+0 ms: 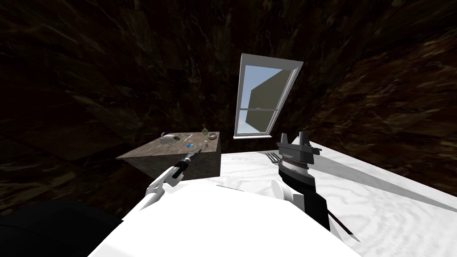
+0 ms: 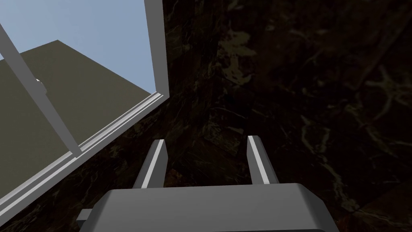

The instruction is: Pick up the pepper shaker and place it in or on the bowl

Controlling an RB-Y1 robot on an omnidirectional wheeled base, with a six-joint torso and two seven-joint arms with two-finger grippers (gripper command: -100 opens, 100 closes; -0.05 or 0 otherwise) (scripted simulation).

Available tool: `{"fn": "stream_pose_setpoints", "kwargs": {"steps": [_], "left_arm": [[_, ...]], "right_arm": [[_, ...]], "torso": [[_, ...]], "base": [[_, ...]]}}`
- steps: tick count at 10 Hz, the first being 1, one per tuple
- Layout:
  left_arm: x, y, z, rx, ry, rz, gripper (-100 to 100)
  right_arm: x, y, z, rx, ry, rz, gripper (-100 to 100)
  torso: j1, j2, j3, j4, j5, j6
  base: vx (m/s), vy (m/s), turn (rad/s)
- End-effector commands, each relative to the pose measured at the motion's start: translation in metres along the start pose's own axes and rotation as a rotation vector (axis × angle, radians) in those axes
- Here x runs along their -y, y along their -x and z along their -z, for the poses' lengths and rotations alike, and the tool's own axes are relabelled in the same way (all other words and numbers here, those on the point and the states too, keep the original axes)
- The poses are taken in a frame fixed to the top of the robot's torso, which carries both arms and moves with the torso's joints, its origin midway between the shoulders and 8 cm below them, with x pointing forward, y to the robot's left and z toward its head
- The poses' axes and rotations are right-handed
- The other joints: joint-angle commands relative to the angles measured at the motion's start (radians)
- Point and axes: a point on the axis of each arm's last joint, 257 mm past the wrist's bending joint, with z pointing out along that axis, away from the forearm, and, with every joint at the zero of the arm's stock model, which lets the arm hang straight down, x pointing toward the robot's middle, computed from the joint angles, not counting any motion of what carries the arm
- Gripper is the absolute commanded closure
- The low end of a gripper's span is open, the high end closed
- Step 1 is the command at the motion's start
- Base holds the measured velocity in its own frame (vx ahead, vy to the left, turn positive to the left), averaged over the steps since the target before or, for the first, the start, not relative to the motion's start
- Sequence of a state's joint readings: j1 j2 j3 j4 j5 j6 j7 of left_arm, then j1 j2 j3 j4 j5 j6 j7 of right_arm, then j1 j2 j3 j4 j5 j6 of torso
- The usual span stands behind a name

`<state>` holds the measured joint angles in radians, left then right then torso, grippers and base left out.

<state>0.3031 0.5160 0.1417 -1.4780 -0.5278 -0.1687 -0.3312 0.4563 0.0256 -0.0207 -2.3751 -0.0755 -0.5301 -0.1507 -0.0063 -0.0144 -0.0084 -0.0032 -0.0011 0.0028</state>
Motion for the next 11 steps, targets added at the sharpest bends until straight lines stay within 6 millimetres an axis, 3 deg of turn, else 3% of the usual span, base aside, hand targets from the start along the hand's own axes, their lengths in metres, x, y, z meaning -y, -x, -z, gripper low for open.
{"fn": "stream_pose_setpoints", "kwargs": {"steps": [1,3,4,5,6,10,11], "left_arm": [[0.0065,0.0008,-0.0077,-0.005,-0.022,-0.058,-100],[0.006,0.002,-0.0101,-0.006,-0.026,-0.071,-100],[0.0067,0.0025,-0.0108,-0.005,-0.028,-0.077,0],[0.0067,0.0025,-0.0107,-0.005,-0.028,-0.077,-100],[0.0067,0.0026,-0.0108,-0.005,-0.028,-0.077,100],[0.0068,0.0026,-0.0108,-0.005,-0.028,-0.077,100],[0.0068,0.0026,-0.0108,-0.005,-0.028,-0.077,0]], "right_arm": [[0.0,0.0,0.0,0.0,0.0,0.0,0],[0.0,0.0,0.0,0.0,0.0,0.0,0],[0.0,0.0001,0.0,0.0,0.0,0.0,0],[0.0,0.0,0.0,0.0,0.0,0.0,0],[0.0,0.0,0.0,0.0,0.0,0.0,0],[0.0,0.0,0.0,0.0,0.0,0.0,0],[0.0,0.0,0.0,0.0,0.0,0.0,0]], "torso": [[0.0,0.0,0.0,0.0,0.0,0.0],[0.005,0.001,0.001,0.0,0.001,0.0],[0.005,0.006,0.003,0.001,0.001,-0.002],[0.004,0.01,0.006,0.002,0.001,-0.002],[0.004,0.012,0.007,0.002,0.001,-0.002],[0.004,0.013,0.007,0.003,0.001,-0.002],[0.004,0.013,0.007,0.003,0.001,-0.002]], "base": [[0.161,-0.006,-0.29],[0.113,0.02,-0.155],[0.014,0.003,0.008],[0.007,0.001,-0.002],[0.0,0.0,0.0],[0.0,0.0,0.0],[0.0,0.0,0.0]]}}
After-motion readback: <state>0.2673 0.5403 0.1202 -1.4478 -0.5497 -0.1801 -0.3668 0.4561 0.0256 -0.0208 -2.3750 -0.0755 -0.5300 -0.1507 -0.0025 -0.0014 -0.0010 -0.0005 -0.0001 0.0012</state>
